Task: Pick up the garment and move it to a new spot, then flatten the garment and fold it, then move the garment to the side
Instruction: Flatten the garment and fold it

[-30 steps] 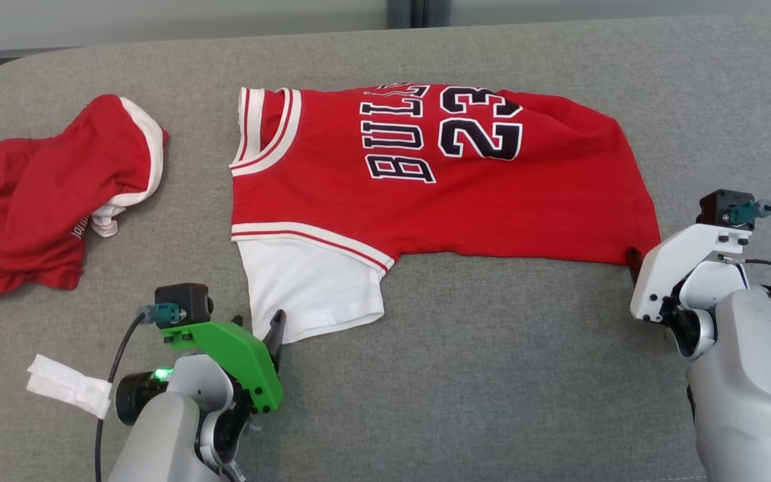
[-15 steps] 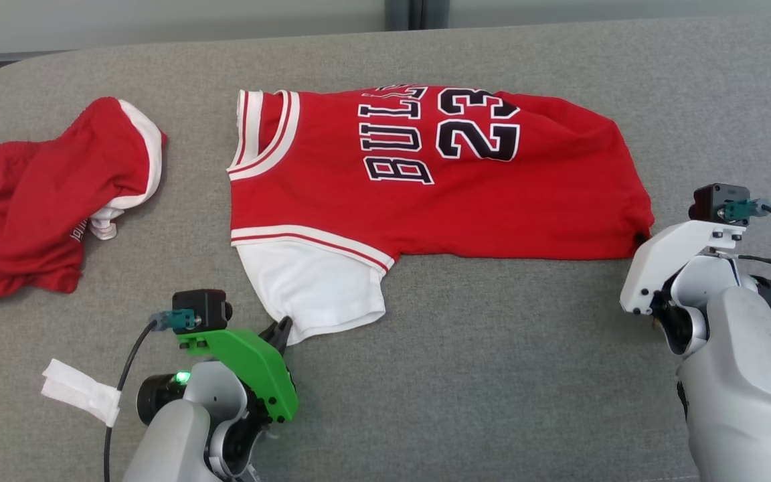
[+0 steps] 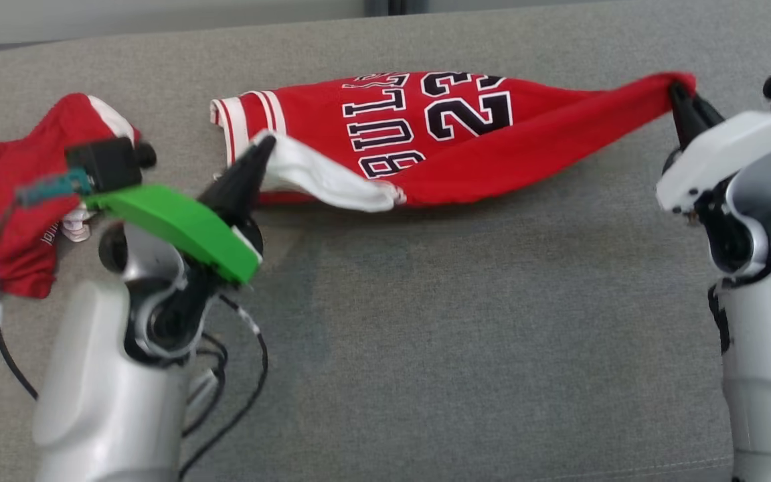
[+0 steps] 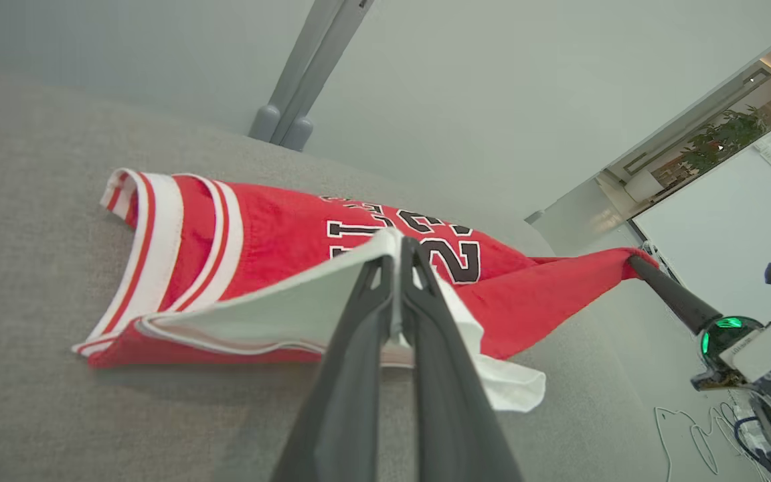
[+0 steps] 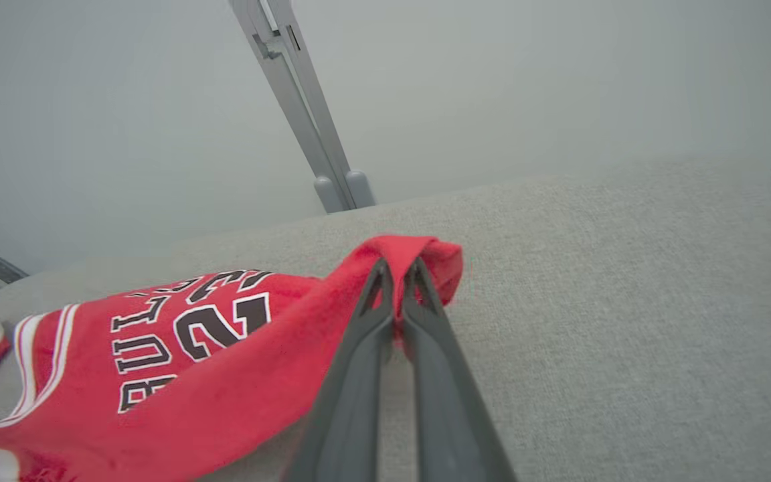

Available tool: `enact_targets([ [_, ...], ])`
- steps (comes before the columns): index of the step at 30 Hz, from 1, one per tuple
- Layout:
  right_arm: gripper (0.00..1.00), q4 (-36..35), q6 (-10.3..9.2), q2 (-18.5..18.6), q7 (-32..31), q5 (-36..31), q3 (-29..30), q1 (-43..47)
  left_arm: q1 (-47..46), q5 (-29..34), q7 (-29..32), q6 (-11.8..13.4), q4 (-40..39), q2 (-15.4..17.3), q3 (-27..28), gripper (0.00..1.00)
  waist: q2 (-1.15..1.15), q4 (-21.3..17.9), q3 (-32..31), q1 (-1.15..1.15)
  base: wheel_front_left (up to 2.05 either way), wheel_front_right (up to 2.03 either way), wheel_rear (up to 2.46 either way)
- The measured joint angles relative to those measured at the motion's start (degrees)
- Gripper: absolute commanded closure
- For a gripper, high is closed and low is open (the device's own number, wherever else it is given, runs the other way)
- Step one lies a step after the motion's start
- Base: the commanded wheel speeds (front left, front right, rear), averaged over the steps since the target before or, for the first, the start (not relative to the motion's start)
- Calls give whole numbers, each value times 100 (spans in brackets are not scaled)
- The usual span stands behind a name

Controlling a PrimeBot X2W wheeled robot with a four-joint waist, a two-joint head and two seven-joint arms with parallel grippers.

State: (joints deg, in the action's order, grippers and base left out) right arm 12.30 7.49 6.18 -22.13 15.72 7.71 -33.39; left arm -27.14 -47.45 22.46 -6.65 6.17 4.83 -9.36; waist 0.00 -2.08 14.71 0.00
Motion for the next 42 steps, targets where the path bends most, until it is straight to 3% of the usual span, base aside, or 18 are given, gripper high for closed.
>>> enact_targets([
  [5, 100, 310, 0, -140, -283, 700, -250, -1245, -1516, -89, 316, 193, 328, 229, 285, 100, 0, -83, 435, 0, 0, 0, 0],
  [8, 100, 947, 7, -204, 181, 742, -253, -2225, -2548, 166, 11, 259, 694, 498, 515, 100, 0, -183, 766, 0, 0, 0, 0],
  [11, 100, 1579, -1, -241, 1261, 605, -203, -3149, -3590, 633, -800, 124, 1009, 702, 530, 100, 0, -348, 1146, 2, 0, 0, 0],
  [17, 100, 2218, 0, -315, 3475, 632, -238, -4618, -5054, 940, -2536, -47, 1273, 678, 294, 100, 0, -702, 1662, 2, 0, 0, 0],
  [22, 100, 1780, 0, -213, 3718, 352, -168, -5281, -5784, 832, -3456, -74, 983, 675, -476, 100, 0, -850, 1949, 2, 0, 0, 0],
  [26, 100, 1940, 0, -82, 3719, -4, -365, -5028, -5564, 466, -3601, -74, 1066, 804, -1078, 100, 0, -822, 2145, 1, 0, 0, 0],
  [31, 100, 2630, 0, 303, 3719, -297, -697, -4384, -4487, 54, -3675, -74, 1327, 1049, -1778, 100, 0, -628, 2293, 1, 0, 0, 0],
  [36, 100, 3259, 1, 587, 3719, -164, -936, -3768, -3301, -297, -3732, -74, 1337, 1187, -1815, 100, 0, -381, 2298, 1, 0, 0, 0],
  [42, 100, 3908, 5, 879, 3579, 183, -1406, -3019, -1422, -903, -3749, -74, 987, 1013, -1749, 100, 0, -158, 1959, 0, 0, 0, 0],
])
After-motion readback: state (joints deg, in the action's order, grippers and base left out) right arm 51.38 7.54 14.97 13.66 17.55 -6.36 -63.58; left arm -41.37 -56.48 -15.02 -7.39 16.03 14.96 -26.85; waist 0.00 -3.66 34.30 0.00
